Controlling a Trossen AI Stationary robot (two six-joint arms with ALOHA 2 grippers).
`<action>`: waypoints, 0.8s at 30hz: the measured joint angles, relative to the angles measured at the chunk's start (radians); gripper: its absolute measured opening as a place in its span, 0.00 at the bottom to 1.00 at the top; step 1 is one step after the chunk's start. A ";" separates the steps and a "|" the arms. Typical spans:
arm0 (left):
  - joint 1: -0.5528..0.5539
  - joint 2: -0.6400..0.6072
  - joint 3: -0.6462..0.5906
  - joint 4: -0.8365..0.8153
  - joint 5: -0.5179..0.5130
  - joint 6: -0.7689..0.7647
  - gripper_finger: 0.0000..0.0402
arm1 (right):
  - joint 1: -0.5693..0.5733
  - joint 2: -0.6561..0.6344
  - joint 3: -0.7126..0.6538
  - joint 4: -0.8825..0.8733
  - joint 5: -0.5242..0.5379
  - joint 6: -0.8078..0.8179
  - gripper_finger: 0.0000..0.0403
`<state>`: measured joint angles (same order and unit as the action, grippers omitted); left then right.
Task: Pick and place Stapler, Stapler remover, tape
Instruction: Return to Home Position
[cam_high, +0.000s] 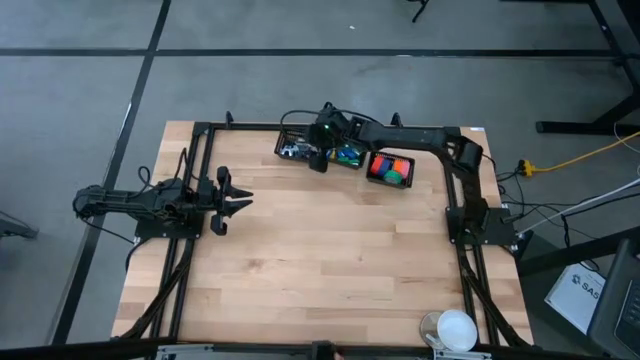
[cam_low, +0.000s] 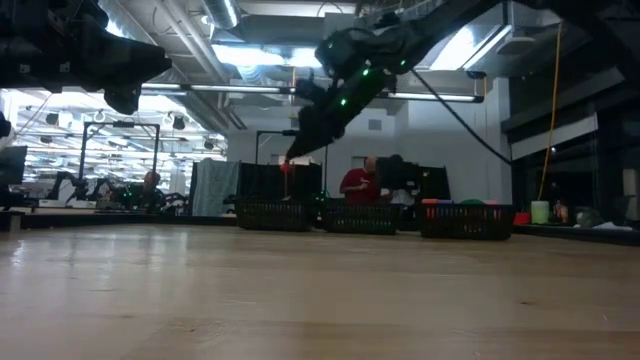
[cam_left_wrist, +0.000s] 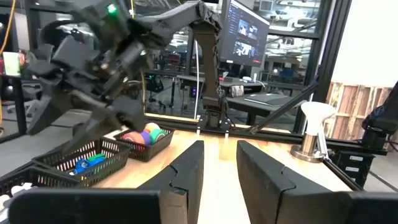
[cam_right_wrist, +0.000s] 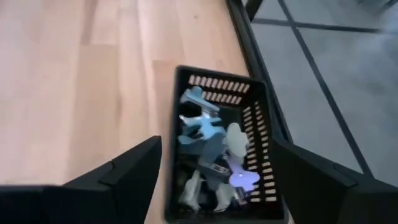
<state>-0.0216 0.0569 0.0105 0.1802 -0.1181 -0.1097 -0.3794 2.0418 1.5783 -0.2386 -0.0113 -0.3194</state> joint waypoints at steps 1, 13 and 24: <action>0.000 0.000 0.000 0.000 0.000 0.000 0.23 | 0.009 -0.019 -0.015 0.001 0.000 0.005 0.74; 0.000 0.000 0.000 0.000 0.006 0.000 0.23 | 0.182 -0.448 -0.639 0.512 -0.008 0.028 0.74; 0.000 0.000 0.000 0.000 0.007 0.000 0.23 | 0.320 -0.751 -1.058 0.614 -0.008 0.082 0.74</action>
<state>-0.0216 0.0570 0.0105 0.1802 -0.1111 -0.1097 -0.0592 1.2906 0.5199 0.3750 -0.0196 -0.2375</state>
